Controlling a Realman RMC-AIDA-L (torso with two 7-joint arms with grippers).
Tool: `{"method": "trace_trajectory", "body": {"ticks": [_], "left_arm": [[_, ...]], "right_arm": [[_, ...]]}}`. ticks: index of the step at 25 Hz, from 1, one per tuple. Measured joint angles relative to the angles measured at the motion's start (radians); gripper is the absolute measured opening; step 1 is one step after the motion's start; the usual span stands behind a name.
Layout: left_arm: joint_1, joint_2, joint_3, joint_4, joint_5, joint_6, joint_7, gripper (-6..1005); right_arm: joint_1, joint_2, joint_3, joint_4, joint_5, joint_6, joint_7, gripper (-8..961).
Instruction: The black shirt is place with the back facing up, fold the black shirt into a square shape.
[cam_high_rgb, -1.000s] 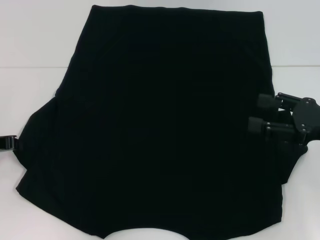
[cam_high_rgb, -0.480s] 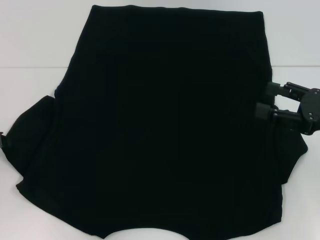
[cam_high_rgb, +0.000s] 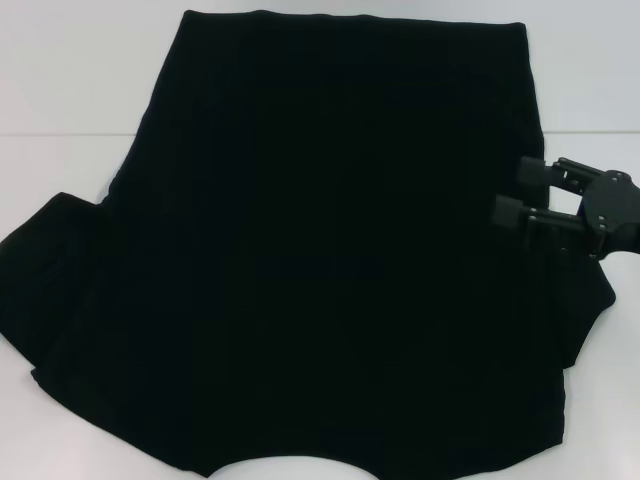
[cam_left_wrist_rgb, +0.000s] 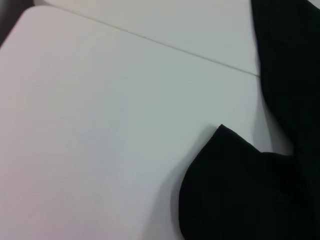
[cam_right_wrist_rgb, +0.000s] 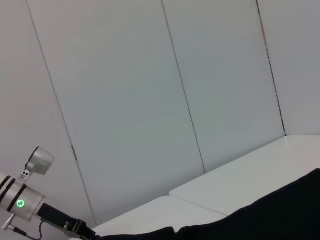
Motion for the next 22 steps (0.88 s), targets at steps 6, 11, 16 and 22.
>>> {"method": "trace_trajectory", "body": {"ticks": [6,11,16,22], "left_arm": [[0.008,0.001,-0.02,0.011,-0.001,0.002,0.001,0],[0.015,0.003,-0.05,0.019,-0.001,0.004,0.002,0],[0.018,0.004,-0.06,0.022,-0.001,0.013,0.008,0],[0.006,0.004,-0.053,0.019,-0.005,0.029,0.01,1]], "right_arm": [[0.014,0.007,-0.002,0.0,0.001,0.004,0.001,885],[0.023,0.009,-0.001,0.0,0.001,0.01,0.001,885],[0.033,0.012,-0.003,0.0,0.001,0.014,0.001,885],[0.034,0.012,-0.004,0.0,0.0,0.016,0.001,884]]}}
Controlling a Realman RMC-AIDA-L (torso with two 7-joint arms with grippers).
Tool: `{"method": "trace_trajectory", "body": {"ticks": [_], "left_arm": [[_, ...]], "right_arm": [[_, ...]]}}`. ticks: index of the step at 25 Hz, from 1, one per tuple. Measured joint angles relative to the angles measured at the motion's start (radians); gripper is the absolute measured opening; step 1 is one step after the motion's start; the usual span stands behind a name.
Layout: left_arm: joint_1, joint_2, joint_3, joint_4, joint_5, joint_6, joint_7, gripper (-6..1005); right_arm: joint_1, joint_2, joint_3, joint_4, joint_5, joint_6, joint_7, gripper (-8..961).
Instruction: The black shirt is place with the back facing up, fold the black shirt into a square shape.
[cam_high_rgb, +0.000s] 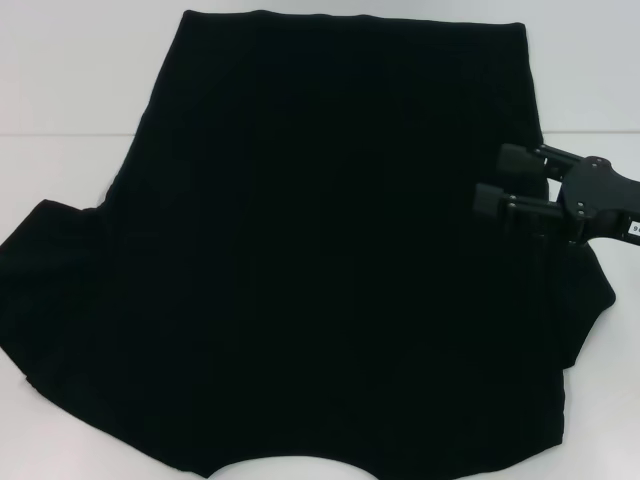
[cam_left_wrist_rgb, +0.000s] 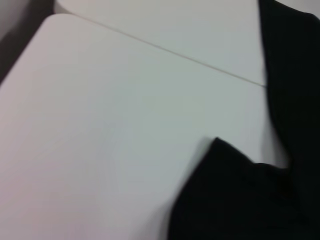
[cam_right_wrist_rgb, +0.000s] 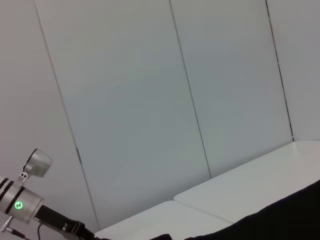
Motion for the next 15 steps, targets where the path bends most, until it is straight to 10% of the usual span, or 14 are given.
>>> {"method": "trace_trajectory", "body": {"ticks": [9,15], "left_arm": [[-0.061,0.009,0.032,-0.034,-0.131,0.16,0.1,1],[-0.145,-0.011,0.203,-0.11,-0.212,0.156,0.162,0]], "right_arm": [[-0.023,-0.002,0.0,0.012,-0.001,0.0,-0.011,883],[-0.045,-0.001,0.003,0.014,-0.001,-0.006,-0.013,884]]}}
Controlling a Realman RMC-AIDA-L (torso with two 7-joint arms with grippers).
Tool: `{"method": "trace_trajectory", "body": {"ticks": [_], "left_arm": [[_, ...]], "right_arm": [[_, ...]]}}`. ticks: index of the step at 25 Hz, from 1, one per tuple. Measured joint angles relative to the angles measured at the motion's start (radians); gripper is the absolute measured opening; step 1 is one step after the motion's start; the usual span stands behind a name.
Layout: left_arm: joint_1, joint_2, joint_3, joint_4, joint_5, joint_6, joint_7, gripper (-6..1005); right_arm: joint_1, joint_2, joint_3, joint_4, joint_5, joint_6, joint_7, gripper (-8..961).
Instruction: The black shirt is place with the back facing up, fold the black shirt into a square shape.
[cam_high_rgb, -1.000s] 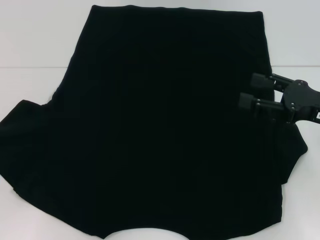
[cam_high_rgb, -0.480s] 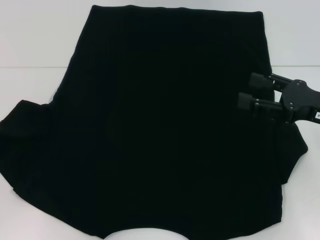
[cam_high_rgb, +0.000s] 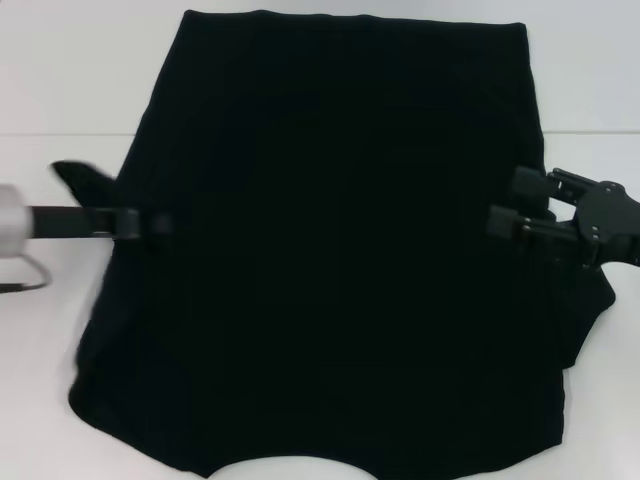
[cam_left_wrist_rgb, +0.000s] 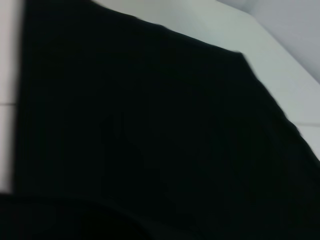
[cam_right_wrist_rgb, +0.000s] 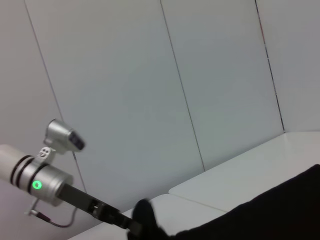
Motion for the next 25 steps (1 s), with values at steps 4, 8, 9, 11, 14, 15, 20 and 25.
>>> {"method": "trace_trajectory", "body": {"ticks": [4,8,9,11,14,15,20,25], "left_arm": [[-0.055,-0.02,0.104,-0.074,-0.005,-0.038,0.021,0],[-0.078,-0.037,0.136,-0.107,-0.007,-0.058,0.028,15],[-0.078,-0.042,0.136,-0.102,-0.008,-0.058,0.031,31],[-0.073,-0.054,0.134,-0.081,-0.013,-0.051,0.034,86],[-0.057,-0.052,0.13,-0.051,-0.056,0.007,0.034,204],[-0.049,-0.047,0.128,-0.043,-0.081,0.032,0.038,244],[0.017,-0.037,0.106,-0.075,-0.325,0.215,0.272,439],[0.045,-0.064,0.111,-0.214,-0.422,0.35,0.743,668]], "right_arm": [[-0.01,0.0,0.003,0.0,0.0,-0.008,0.002,885],[-0.018,0.001,0.004,0.0,0.0,-0.009,0.002,885],[-0.019,0.001,0.004,0.0,0.0,-0.009,0.002,885],[-0.02,0.0,0.004,0.0,0.0,-0.009,0.003,884],[-0.019,-0.006,0.005,0.0,0.002,-0.01,0.021,884],[-0.018,-0.011,0.005,-0.003,0.006,-0.01,0.037,884],[-0.008,-0.069,-0.015,-0.015,-0.004,0.039,0.261,883],[0.009,-0.161,-0.089,-0.027,-0.083,0.093,0.576,882]]}}
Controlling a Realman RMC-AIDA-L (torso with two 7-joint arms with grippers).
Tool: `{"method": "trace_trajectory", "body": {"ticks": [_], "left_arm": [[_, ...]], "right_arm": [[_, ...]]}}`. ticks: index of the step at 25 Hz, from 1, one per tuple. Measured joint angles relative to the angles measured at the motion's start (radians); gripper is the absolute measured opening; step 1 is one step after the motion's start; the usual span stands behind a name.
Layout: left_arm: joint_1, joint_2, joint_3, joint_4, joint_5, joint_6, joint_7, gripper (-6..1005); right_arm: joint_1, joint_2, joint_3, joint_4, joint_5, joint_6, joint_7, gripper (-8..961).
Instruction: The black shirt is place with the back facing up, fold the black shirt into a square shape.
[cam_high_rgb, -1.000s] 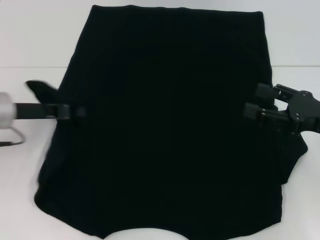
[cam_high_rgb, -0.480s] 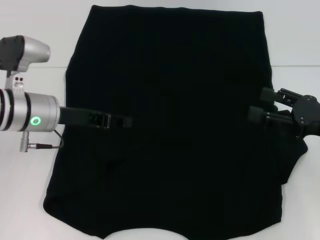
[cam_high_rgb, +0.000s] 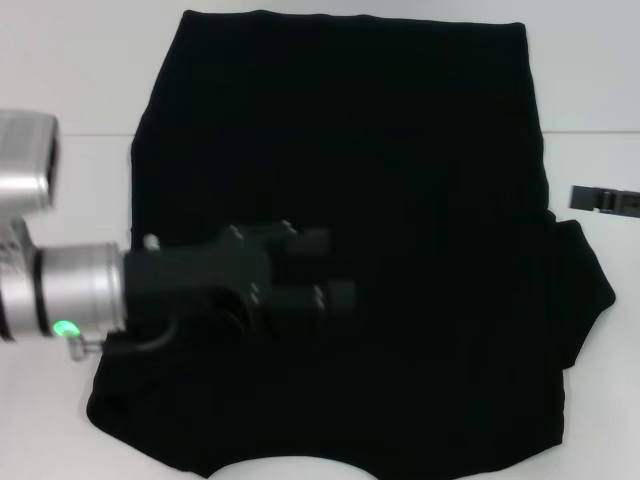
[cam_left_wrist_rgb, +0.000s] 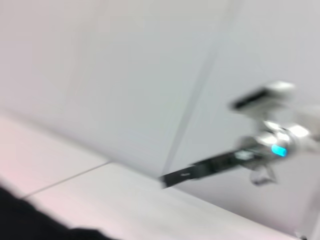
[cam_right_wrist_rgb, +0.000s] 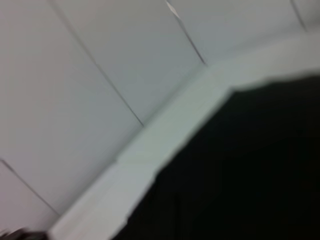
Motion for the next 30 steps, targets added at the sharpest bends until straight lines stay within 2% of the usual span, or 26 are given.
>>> {"method": "trace_trajectory", "body": {"ticks": [3,4,6,9,12,18,26,30], "left_arm": [[0.003,-0.023,0.047,-0.025,0.012,-0.006,0.144,750],[0.005,-0.027,0.069,-0.026,0.016,-0.019,0.171,768],[0.008,-0.03,0.119,-0.031,0.021,-0.047,0.208,803],[0.009,-0.032,0.185,-0.036,0.029,-0.091,0.242,855],[0.009,-0.033,0.219,-0.033,0.062,-0.12,0.259,908],[0.002,-0.034,0.228,-0.03,0.102,-0.127,0.271,902],[0.002,-0.033,0.224,-0.029,0.102,-0.14,0.272,903],[0.0,-0.033,0.223,-0.029,0.102,-0.142,0.272,902]], "right_arm": [[0.016,-0.043,-0.018,-0.01,-0.078,0.002,0.167,883],[0.019,-0.051,-0.023,-0.019,-0.113,0.004,0.223,884],[0.025,-0.06,-0.032,-0.045,-0.176,0.009,0.312,885],[0.038,-0.062,-0.043,-0.074,-0.293,0.014,0.438,885],[0.047,-0.063,-0.059,-0.076,-0.336,0.015,0.485,885],[0.08,-0.046,-0.131,-0.057,-0.438,0.051,0.584,884],[0.117,-0.033,-0.148,0.056,-0.496,0.153,0.593,885],[0.121,-0.02,-0.148,0.065,-0.494,0.192,0.587,842]]}}
